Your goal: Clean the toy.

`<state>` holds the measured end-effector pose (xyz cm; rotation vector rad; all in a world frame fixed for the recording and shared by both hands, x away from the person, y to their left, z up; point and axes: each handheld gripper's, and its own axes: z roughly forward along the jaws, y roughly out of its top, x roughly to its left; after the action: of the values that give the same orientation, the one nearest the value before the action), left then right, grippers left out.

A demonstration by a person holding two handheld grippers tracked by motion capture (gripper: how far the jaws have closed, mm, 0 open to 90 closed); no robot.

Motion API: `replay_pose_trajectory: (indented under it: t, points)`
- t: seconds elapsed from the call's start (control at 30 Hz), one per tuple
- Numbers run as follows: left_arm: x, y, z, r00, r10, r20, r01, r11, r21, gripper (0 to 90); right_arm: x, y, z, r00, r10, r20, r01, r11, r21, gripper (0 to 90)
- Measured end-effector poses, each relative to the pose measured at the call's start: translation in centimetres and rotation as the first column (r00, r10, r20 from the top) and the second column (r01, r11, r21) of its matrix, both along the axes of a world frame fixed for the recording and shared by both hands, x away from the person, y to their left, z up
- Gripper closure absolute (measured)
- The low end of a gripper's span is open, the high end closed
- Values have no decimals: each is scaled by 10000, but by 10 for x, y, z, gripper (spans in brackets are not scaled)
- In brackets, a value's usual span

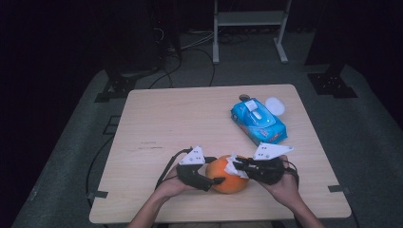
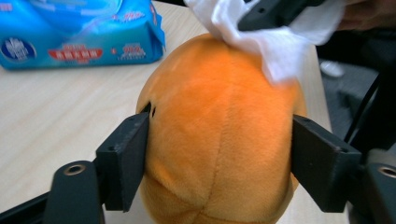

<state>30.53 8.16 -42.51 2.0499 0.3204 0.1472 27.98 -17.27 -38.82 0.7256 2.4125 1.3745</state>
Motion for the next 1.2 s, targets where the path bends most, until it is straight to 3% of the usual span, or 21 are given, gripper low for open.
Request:
replay_pose_trajectory:
  t: [0.07,0.13,0.2,0.33,0.5,0.63,0.73,0.83,0.93,1.0,1.1,1.2]
  points:
    - [-6,-5,3,9972,-286,687,260,9990,376,270,-5,11,3,9993,379,1,-379,9992,120,799]
    - [-13,-10,5,9897,-616,1294,515,9955,798,281,-11,23,5,9975,674,209,-673,9977,-57,796]
    - [-16,-11,5,9854,-727,1540,586,9938,943,292,-12,27,5,9966,712,416,-704,9973,-209,795]
    - [-11,-7,2,9917,-546,1162,485,9973,545,281,-4,13,6,9988,225,426,-215,9995,-247,795]
    - [-6,-11,0,9994,-27,359,19,9998,220,151,1,0,1,9999,-110,37,110,9999,-18,800]
    - [-11,-13,1,9947,-434,936,384,9978,548,213,-9,16,3,9985,548,45,-548,9984,98,799]
    - [-9,-8,0,9921,-560,1120,494,9969,612,274,-11,21,4,9972,658,347,-649,9976,-244,800]
    - [-3,2,-2,9957,-308,868,268,9985,468,282,-3,9,3,9990,211,391,-195,9990,-412,799]
    - [4,11,-4,9981,25,624,-49,9993,382,271,5,-7,-3,9995,-327,29,327,9994,-86,799]
    - [9,13,-3,9989,320,346,-330,9991,279,200,7,-9,-5,9988,-420,-244,424,9989,190,800]
    - [5,10,0,9987,-26,500,28,10000,-41,157,6,0,-6,9991,-394,-148,396,9991,138,800]
    - [1,10,0,9966,-293,771,277,9994,220,258,5,5,-5,9997,-259,36,259,9997,-8,799]
